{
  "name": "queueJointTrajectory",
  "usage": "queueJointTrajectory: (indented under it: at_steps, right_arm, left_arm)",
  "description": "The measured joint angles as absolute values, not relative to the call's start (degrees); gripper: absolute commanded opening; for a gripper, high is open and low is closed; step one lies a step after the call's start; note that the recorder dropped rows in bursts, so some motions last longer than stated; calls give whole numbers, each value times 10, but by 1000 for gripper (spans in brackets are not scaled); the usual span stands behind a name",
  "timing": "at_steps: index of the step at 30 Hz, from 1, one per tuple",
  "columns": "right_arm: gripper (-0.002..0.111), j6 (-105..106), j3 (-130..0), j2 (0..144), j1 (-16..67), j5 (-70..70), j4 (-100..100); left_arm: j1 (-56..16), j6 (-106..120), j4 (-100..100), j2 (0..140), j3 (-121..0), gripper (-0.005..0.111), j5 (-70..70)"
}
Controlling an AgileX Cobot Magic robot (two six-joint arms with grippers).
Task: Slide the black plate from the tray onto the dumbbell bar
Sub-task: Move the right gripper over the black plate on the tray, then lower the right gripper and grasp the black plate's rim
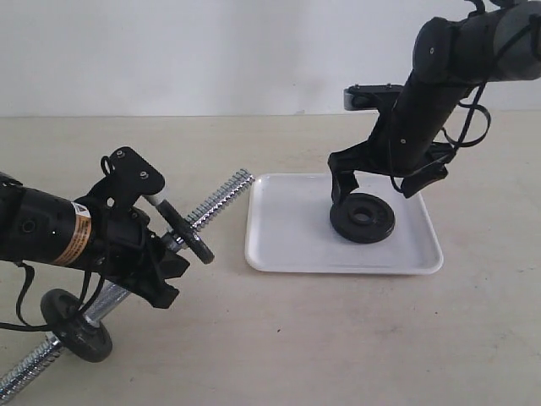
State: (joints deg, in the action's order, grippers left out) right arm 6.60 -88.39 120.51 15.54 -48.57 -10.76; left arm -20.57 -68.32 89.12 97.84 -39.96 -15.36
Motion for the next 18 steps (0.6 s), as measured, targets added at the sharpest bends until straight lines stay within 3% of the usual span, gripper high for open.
queueJointTrajectory:
  at_steps: [18]
  right_arm:
    - [104,46,-884,1218,160,-470,-114]
  left_arm:
    - [-206,-683,891,978,-400,4,-154]
